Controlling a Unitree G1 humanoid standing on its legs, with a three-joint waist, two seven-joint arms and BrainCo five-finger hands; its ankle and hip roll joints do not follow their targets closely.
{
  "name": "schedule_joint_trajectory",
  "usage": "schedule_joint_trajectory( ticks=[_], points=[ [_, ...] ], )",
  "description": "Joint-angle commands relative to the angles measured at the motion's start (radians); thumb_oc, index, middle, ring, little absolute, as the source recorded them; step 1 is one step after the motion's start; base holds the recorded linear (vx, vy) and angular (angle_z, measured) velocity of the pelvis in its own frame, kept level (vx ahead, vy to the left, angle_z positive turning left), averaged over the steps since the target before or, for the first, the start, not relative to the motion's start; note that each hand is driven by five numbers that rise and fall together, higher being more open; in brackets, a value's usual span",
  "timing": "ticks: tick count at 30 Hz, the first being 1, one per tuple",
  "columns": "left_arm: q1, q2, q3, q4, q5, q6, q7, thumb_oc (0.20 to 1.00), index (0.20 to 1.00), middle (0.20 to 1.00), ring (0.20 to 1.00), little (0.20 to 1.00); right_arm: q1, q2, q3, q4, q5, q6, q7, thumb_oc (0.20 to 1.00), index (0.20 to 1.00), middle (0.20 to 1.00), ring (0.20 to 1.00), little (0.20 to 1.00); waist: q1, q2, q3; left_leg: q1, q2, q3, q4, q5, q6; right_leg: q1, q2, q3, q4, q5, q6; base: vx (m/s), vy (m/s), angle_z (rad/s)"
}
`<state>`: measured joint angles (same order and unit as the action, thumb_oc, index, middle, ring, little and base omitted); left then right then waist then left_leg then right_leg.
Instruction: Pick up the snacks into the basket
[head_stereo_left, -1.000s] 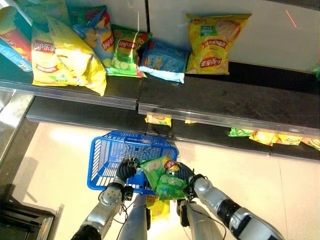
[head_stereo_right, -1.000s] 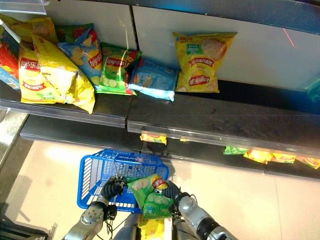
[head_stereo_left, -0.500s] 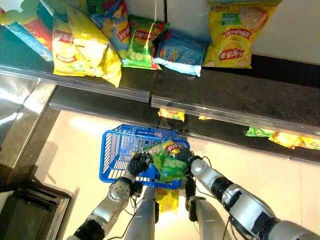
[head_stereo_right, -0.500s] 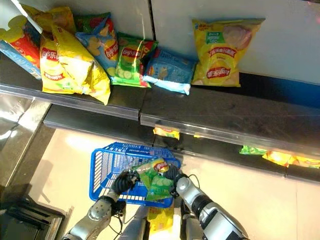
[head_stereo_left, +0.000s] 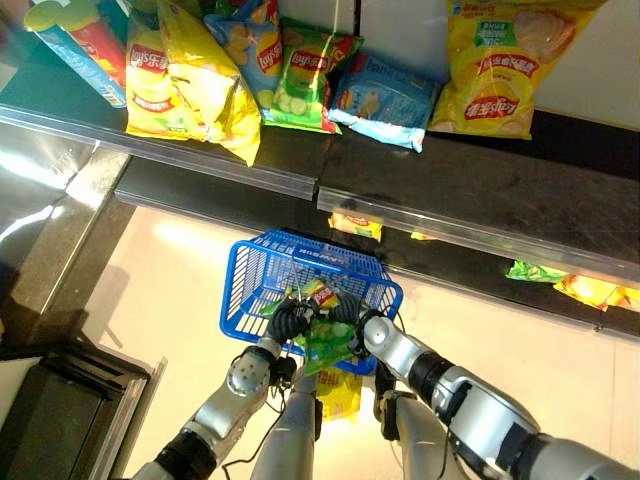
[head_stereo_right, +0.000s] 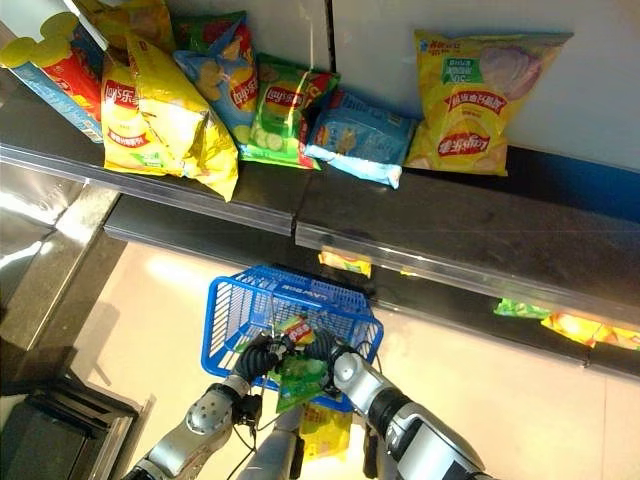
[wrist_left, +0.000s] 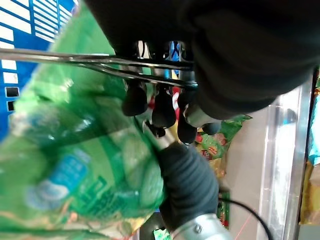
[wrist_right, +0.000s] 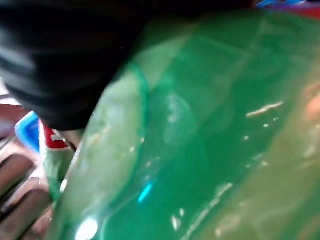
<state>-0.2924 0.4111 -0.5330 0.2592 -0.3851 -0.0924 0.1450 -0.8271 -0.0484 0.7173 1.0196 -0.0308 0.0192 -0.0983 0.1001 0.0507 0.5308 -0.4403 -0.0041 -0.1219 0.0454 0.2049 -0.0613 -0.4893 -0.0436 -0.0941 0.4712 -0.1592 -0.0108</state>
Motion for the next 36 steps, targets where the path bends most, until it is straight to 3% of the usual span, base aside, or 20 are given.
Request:
schedule_joint_trajectory(
  ticks=[1,22,24,28,31,32,36],
  points=[
    [-0.064,-0.025,-0.005,-0.215,0.002,-0.123,-0.012,0.200,0.200,0.200,0.200,0.200,-0.058,0.041,-0.005,-0.003,-0.066,-0.035,-0.001,1.000,1.000,1.000,1.000,1.000,-0.001,0.008,-0.011,0.020,-0.063,0.033,0.114,-0.171,0.015,0.047,-0.078,0.059,-0.272,0.171,0.135,0.00,0.000,0.00],
    [-0.041,-0.016,0.009,-0.235,0.005,-0.116,0.011,0.200,0.200,0.200,0.200,0.200,-0.057,0.019,-0.075,0.051,-0.068,-0.023,-0.077,1.000,1.000,1.000,1.000,1.000,-0.017,0.003,-0.011,0.017,-0.063,0.041,0.122,-0.179,0.019,0.039,-0.080,0.066,-0.257,0.166,0.135,0.00,0.000,0.00],
    [-0.036,-0.016,0.012,-0.237,0.010,-0.114,0.009,0.200,0.200,0.200,0.200,0.200,-0.035,-0.004,-0.070,0.004,-0.078,-0.025,-0.077,1.000,1.000,1.000,1.000,1.000,-0.021,0.000,-0.011,0.019,-0.063,0.040,0.121,-0.179,0.018,0.042,-0.080,0.066,-0.258,0.164,0.135,0.00,0.000,0.00],
    [-0.021,-0.015,0.045,-0.210,0.073,-0.102,0.003,0.200,0.200,0.200,0.200,0.200,0.141,-0.124,-0.074,-0.328,0.023,-0.074,-0.018,1.000,1.000,1.000,1.000,1.000,-0.052,-0.041,-0.011,0.018,-0.058,0.043,0.138,-0.186,0.017,0.044,-0.077,0.069,-0.250,0.161,0.138,0.01,0.001,0.04],
    [-0.013,-0.014,0.062,-0.169,0.096,-0.100,-0.005,0.200,0.200,0.200,0.200,0.200,0.242,-0.185,-0.106,-0.408,0.057,-0.091,0.004,1.000,1.000,1.000,1.000,1.000,-0.065,-0.061,-0.011,0.028,-0.056,0.042,0.148,-0.194,0.017,0.059,-0.078,0.069,-0.245,0.157,0.140,0.02,-0.005,0.05],
    [-0.006,-0.006,0.091,-0.125,0.113,-0.097,-0.010,0.200,0.200,0.200,0.200,0.200,0.349,-0.245,-0.160,-0.437,0.101,-0.108,0.031,1.000,1.000,1.000,1.000,1.000,-0.077,-0.079,-0.015,0.048,-0.053,0.042,0.154,-0.206,0.018,0.084,-0.079,0.066,-0.244,0.150,0.141,0.02,0.001,0.04],
    [0.027,0.006,0.136,-0.052,0.133,-0.097,-0.025,0.200,0.200,0.200,0.200,0.200,0.491,-0.320,-0.226,-0.436,0.075,-0.119,0.059,1.000,1.000,1.000,1.000,1.000,-0.090,-0.100,-0.047,0.075,-0.047,0.049,0.157,-0.216,0.021,0.121,-0.079,0.064,-0.256,0.153,0.145,0.03,0.015,0.00]
  ],
)
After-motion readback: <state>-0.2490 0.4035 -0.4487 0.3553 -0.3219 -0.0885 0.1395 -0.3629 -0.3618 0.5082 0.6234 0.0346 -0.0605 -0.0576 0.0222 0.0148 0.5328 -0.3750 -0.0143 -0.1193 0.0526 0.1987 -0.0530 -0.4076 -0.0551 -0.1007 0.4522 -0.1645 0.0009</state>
